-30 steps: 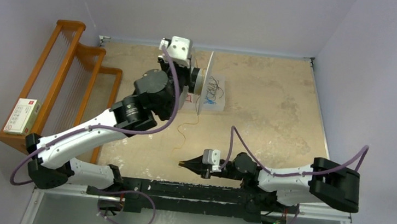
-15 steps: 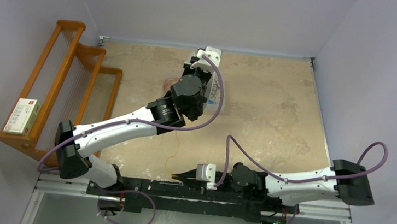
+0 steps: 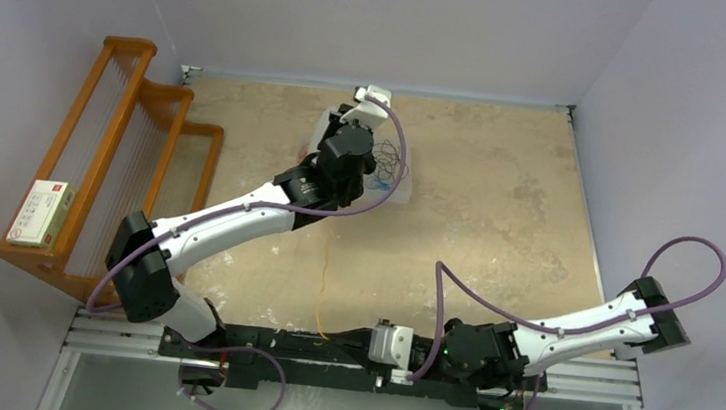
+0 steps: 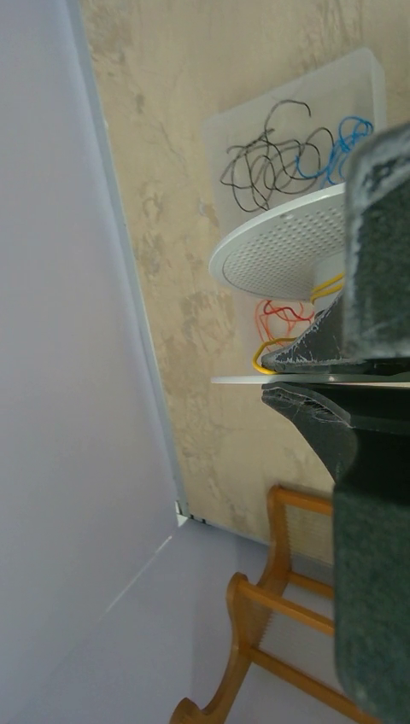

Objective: Wrap the cables

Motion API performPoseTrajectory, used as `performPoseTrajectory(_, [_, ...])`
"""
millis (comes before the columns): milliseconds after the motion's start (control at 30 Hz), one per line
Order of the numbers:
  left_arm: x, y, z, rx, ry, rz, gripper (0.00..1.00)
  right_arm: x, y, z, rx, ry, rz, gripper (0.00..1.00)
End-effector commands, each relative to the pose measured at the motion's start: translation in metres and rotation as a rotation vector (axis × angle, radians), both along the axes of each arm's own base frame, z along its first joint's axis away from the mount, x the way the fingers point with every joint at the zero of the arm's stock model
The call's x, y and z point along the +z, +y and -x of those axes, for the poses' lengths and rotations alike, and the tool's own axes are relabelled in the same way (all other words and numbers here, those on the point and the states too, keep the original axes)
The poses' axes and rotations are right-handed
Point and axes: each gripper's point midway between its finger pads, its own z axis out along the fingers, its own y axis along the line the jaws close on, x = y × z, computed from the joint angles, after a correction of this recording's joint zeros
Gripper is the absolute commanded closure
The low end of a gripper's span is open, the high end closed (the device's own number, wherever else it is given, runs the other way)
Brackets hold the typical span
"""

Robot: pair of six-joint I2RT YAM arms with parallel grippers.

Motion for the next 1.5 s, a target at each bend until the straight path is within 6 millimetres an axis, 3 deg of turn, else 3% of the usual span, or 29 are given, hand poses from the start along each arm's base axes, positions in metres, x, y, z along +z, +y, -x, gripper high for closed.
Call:
performPoseTrajectory(0, [0.002, 0.006, -0.003, -0.027, -0.004, 0.088, 1.00, 0.034, -0.013, -0.009, -0.114, -0.028, -0.007, 1.00])
performPoseTrajectory(267, [-0.029, 0.009, 0.001, -0.056, 0.080, 0.001, 1.00, 0.084, -0.032, -0.033, -0.268, -0.073, 0.030, 1.00])
performPoseTrajectory(367, [-0.035, 0.013, 0.006, -0.074, 0.097, -0.008, 1.00, 0.112, -0.046, -0.049, -0.352, -0.084, 0.026, 1.00])
performPoseTrajectory(733, [-0.045, 0.029, 0.033, -0.147, 0.133, 0.028, 1.00, 0.170, -0.111, -0.102, -0.621, -0.107, -0.017, 1.00])
performPoseTrajectory(900, [-0.049, 0.029, 0.049, -0.227, 0.154, 0.049, 1.00, 0.189, -0.133, -0.116, -0.696, -0.109, -0.015, 1.00])
performPoseTrajectory(1267, [-0.064, 0.000, 0.102, -0.506, 0.210, -0.096, 1.00, 0.217, -0.158, -0.129, -0.748, -0.106, -0.057, 1.00])
performPoseTrajectory(1467, [-0.053, -0.009, 0.127, -0.657, 0.188, -0.044, 1.00, 0.222, -0.176, -0.140, -0.811, -0.069, -0.067, 1.00])
